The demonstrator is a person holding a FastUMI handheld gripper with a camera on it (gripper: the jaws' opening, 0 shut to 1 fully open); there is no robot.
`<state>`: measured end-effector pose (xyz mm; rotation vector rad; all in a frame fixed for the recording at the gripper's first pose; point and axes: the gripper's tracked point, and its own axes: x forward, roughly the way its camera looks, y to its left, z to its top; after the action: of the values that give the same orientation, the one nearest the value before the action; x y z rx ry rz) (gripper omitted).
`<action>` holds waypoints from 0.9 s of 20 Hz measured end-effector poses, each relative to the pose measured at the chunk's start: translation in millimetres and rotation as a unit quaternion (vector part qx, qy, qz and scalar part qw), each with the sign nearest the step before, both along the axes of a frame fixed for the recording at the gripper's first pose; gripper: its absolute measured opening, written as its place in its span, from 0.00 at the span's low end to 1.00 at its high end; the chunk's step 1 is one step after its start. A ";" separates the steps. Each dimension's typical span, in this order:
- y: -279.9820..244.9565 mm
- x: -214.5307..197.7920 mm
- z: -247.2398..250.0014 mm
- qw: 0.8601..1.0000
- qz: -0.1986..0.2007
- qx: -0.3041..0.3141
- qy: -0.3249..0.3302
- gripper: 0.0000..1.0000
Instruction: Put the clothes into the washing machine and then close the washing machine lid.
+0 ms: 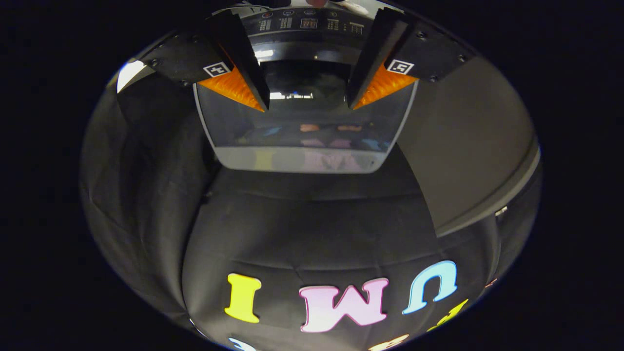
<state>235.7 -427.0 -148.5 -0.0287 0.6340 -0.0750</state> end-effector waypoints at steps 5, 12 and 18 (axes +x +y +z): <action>-5.1 -18.1 -9.5 1.000 -0.010 0.005 0.019 1.00; 14.2 -0.8 70.2 0.998 0.004 0.021 -0.060 1.00; 26.5 -0.2 166.7 0.984 0.009 0.043 -0.171 1.00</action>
<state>235.5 -400.5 18.2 0.0612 0.2925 -0.0342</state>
